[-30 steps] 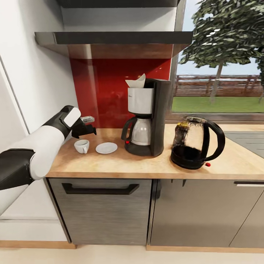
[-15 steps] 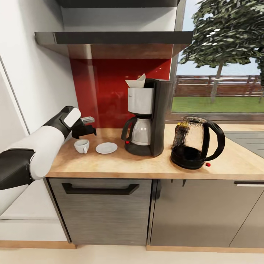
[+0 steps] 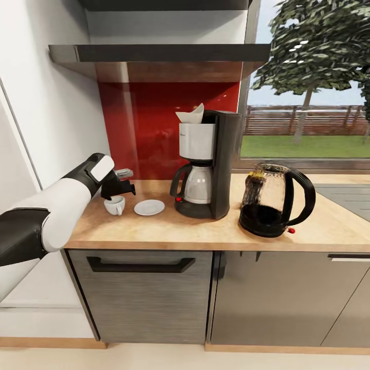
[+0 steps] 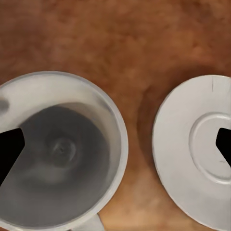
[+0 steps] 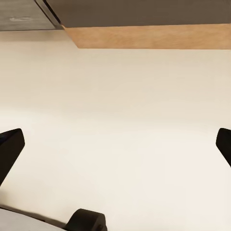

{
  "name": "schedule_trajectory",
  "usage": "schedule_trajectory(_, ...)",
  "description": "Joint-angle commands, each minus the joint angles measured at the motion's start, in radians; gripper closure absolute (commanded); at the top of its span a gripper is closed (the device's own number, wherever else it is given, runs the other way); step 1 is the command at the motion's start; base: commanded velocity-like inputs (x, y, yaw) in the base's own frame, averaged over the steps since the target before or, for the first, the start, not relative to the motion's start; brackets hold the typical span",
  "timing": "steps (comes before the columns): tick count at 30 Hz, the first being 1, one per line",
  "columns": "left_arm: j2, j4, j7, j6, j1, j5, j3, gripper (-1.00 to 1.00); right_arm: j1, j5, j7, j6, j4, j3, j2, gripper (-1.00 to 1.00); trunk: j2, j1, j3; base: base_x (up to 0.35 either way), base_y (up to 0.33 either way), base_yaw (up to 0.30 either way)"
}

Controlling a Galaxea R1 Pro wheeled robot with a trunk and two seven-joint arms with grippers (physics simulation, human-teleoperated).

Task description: Set up a coffee station on the kitchen countertop: keep the coffee maker on the countertop, move the bottle of coffee from the kitchen shelf to the counter next to the coffee maker, place a paper coffee filter on top of the coffee maker, put the saucer next to the coffee maker with the coffee cup on the saucer, and place the electric kettle next to the coffee maker.

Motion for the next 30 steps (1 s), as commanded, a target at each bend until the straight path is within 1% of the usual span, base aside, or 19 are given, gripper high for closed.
schedule_trajectory(1, 0.0, -0.002, 0.006, 0.003, 0.0, 0.011, -0.006, -1.0, -0.001, -0.008, 0.003, -0.003, 0.0, 0.008, 0.0, -1.0, 0.0, 0.0, -0.001, 0.0, 0.0, 0.0)
schedule_trajectory(16, 0.0, -0.002, 0.005, 0.004, 0.0, 0.011, -0.005, -1.0, -0.001, -0.008, 0.003, -0.003, 0.0, 0.008, 0.0, -1.0, 0.0, 0.0, -0.001, 0.011, 0.0, 0.0)
schedule_trajectory(23, 0.0, -0.002, 0.005, 0.004, 0.0, 0.011, -0.005, -1.0, -0.001, -0.008, 0.003, -0.003, 0.0, 0.008, 0.0, -1.0, 0.0, 0.0, -0.001, 0.001, -0.082, 0.0)
schedule_trajectory(30, 0.0, -0.003, 0.005, 0.003, 0.0, 0.011, -0.004, -1.0, -0.001, -0.008, 0.003, -0.003, 0.0, 0.008, 0.0, -1.0, 0.0, 0.0, -0.001, 0.0, -0.017, 0.0)
